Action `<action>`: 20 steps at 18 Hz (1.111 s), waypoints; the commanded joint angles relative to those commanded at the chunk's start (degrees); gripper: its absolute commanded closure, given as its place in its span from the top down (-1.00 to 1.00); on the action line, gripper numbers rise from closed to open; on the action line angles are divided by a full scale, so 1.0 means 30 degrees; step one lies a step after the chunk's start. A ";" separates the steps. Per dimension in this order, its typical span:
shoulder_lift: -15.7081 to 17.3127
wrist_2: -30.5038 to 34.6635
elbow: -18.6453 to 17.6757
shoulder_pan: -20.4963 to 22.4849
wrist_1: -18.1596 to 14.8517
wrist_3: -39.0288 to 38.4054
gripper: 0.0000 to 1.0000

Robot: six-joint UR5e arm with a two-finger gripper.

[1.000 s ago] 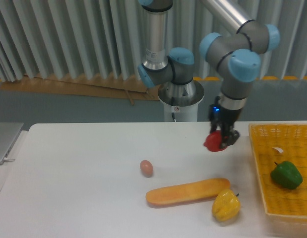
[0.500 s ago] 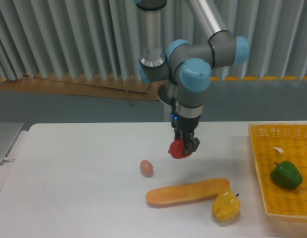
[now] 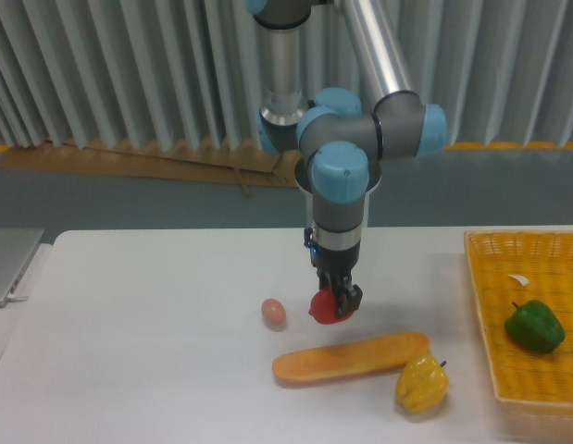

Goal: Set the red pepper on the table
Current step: 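Carry the red pepper out of the basket toward the egg, then lower the red pepper onto the table beside the orange loaf and release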

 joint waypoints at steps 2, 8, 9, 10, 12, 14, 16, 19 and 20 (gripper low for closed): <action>0.0057 0.0293 -0.0203 0.0000 0.0321 0.0000 -0.30; -0.0262 0.1580 -0.1025 -0.0467 0.1874 -0.0117 -0.30; -0.0467 0.1757 -0.1025 -0.0527 0.2165 -0.0117 -0.30; -0.0672 0.1788 -0.1054 -0.0556 0.2487 -0.0117 -0.30; -0.0850 0.1788 -0.1055 -0.0586 0.2666 -0.0117 -0.29; -0.0763 0.1817 -0.1229 -0.0935 0.2637 -0.0146 -0.29; -0.0558 0.1905 -0.1434 -0.1346 0.2579 -0.0466 -0.29; -0.0469 0.3013 -0.1611 -0.2252 0.2578 -0.1375 -0.29; -0.0498 0.3251 -0.1611 -0.2401 0.2578 -0.1667 -0.29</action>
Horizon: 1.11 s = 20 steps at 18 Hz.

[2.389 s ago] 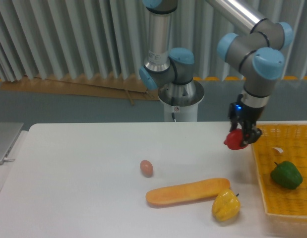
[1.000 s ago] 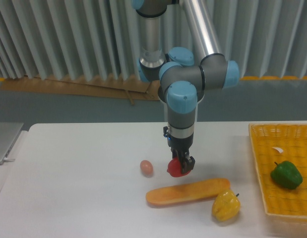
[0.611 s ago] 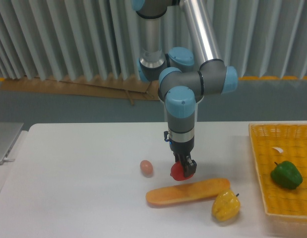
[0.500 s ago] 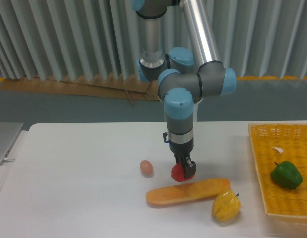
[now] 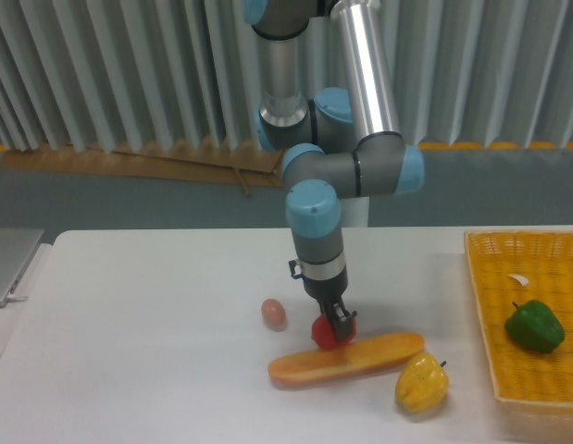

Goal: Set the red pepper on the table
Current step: 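Lower the red pepper onto the table beside the orange loaf and release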

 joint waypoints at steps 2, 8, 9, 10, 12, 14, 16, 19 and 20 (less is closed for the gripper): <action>0.0029 -0.0027 0.0000 -0.0031 0.0029 -0.0237 -0.29; -0.0322 0.0090 0.0263 -0.0089 0.0058 -0.0296 -0.28; -0.0323 0.0090 0.0264 -0.0089 0.0059 -0.0296 -0.27; -0.0410 0.0090 0.0409 -0.0060 0.0059 -0.0296 -0.27; -0.0586 0.0119 0.0556 -0.0060 0.0059 -0.0296 -0.24; -0.0616 0.0294 0.0586 -0.0060 0.0088 -0.0267 -0.03; -0.0674 0.0557 0.0615 -0.0060 0.0117 -0.0122 0.69; -0.0762 0.0676 0.0732 -0.0089 0.0233 -0.0091 1.00; -0.0762 0.0676 0.0761 -0.0089 0.0263 -0.0091 1.00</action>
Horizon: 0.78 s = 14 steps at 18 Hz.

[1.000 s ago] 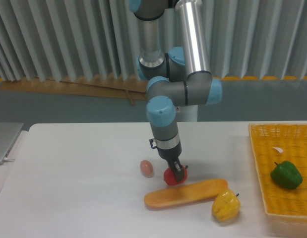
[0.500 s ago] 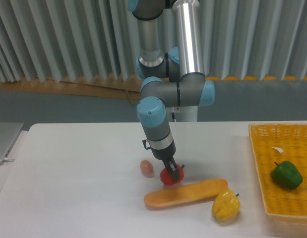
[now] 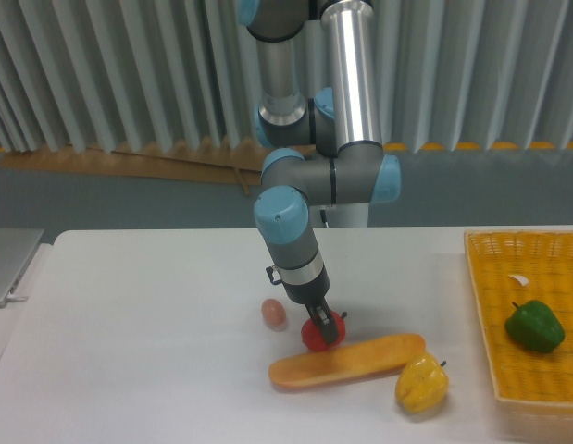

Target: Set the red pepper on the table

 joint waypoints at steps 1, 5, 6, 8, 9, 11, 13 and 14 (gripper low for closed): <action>0.0000 0.0000 0.0029 0.0000 0.0000 0.0000 1.00; 0.0146 0.0000 0.0205 0.0029 -0.0029 -0.0058 1.00; 0.0262 -0.0087 0.0292 0.0145 -0.0058 -0.0030 1.00; 0.0642 -0.0117 0.0527 0.0612 -0.0058 0.0058 1.00; 0.0819 -0.0233 0.0615 0.0905 -0.0058 0.0146 1.00; 0.0995 -0.0380 0.0645 0.1666 -0.0058 0.1194 1.00; 0.1054 -0.1022 0.0616 0.2486 -0.0117 0.2718 1.00; 0.1229 -0.1344 0.0471 0.2954 -0.0117 0.3305 1.00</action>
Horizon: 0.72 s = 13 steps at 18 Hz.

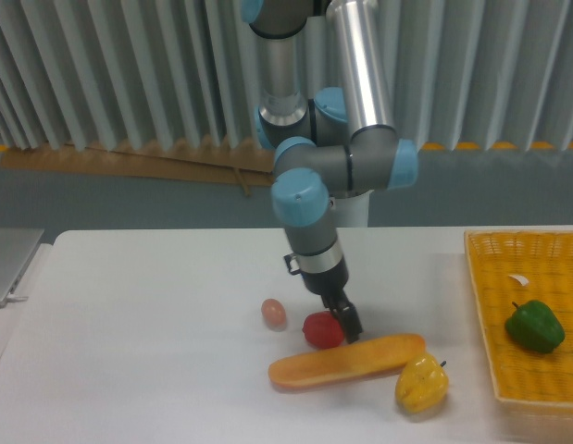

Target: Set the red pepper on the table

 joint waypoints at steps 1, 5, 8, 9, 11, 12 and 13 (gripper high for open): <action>0.0176 -0.0177 -0.0059 0.0324 0.0000 0.0586 1.00; 0.0412 -0.1083 -0.0060 0.1525 -0.0117 0.2608 1.00; 0.0412 -0.1585 -0.0089 0.2434 -0.0204 0.4365 1.00; 0.0441 -0.1701 -0.0089 0.2726 -0.0263 0.5009 1.00; 0.0441 -0.2052 -0.0118 0.3138 -0.0526 0.6153 1.00; 0.0499 -0.2344 -0.0090 0.3110 -0.0614 0.6216 1.00; 0.0616 -0.2463 -0.0089 0.2907 -0.0615 0.6043 1.00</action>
